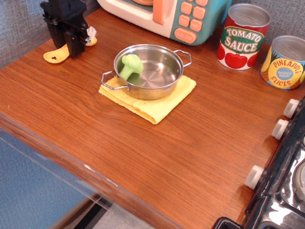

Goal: Place the spatula on the left side of the pot

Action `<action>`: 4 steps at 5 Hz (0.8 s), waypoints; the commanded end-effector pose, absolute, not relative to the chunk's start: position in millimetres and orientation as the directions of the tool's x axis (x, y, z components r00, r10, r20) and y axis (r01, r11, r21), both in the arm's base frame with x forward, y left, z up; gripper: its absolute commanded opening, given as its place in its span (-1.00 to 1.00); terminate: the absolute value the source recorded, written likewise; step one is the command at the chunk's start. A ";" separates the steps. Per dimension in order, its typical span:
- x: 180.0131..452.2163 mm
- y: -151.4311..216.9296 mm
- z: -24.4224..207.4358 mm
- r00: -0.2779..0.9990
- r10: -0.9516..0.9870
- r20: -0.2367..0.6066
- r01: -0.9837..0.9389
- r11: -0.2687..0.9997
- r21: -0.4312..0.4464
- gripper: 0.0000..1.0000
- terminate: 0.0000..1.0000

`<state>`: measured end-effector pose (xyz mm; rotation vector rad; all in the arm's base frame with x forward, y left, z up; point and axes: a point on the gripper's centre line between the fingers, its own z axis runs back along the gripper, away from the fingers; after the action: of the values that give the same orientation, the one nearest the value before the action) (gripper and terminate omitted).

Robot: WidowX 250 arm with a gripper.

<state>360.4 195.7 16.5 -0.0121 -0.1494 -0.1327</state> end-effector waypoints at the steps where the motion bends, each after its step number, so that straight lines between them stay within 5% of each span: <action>1: 350.7 173.9 96.9 0.960 -0.124 0.253 0.110 0.991 0.071 1.00 -1.00; 2: 344.5 154.1 118.6 0.963 -0.140 0.231 0.127 0.989 0.071 1.00 -1.00; 4: 333.1 87.5 124.0 0.983 -0.139 0.124 0.135 0.990 0.034 1.00 -1.00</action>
<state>338.5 80.7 101.0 0.0015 -0.0641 -0.1430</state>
